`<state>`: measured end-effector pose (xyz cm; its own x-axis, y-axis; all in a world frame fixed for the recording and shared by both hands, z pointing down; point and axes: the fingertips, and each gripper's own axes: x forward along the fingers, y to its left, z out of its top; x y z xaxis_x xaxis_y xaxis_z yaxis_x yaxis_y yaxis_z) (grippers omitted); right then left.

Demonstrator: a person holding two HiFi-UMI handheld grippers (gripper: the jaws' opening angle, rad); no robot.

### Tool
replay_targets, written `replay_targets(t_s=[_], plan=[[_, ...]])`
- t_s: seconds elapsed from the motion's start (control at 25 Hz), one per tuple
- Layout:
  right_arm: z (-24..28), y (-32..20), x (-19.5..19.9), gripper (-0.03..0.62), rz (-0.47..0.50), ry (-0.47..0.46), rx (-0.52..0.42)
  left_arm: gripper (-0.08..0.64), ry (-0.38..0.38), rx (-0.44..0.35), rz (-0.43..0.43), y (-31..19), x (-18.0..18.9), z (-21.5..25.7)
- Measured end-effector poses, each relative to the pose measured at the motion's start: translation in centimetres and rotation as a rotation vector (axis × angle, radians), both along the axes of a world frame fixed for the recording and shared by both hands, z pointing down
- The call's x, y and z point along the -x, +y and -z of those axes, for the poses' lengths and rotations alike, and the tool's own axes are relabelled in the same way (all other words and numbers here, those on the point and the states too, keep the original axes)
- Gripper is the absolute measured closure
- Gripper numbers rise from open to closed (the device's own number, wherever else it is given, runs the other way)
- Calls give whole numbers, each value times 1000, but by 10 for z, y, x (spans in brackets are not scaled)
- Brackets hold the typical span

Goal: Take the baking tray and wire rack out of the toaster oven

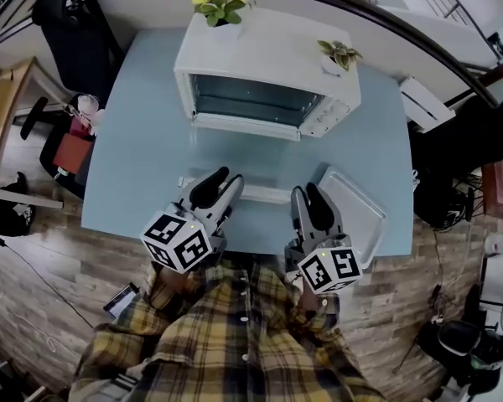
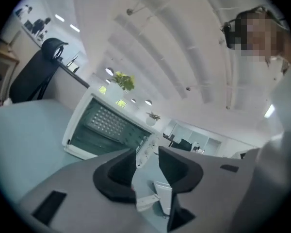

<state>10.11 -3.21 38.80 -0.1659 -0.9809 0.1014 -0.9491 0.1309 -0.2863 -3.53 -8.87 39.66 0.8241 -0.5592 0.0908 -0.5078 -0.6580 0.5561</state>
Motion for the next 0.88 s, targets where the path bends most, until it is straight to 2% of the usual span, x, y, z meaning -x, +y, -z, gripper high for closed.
replay_targets(t_s=[0.16, 0.36, 0.56, 0.72, 0.88], plan=[[10, -4, 20, 471, 45, 141, -22, 439, -100, -116, 3, 3, 18, 10], [12, -1, 32, 499, 96, 223, -21, 473, -201, -174, 18, 10, 29, 7], [5, 9, 29, 568, 82, 207, -16, 519, -253, -197, 35, 17, 37, 2], [4, 19, 27, 583, 36, 176, -22, 569, -323, -234, 45, 22, 46, -2], [5, 24, 24, 588, -13, 153, -41, 569, -323, -240, 42, 23, 50, -2]])
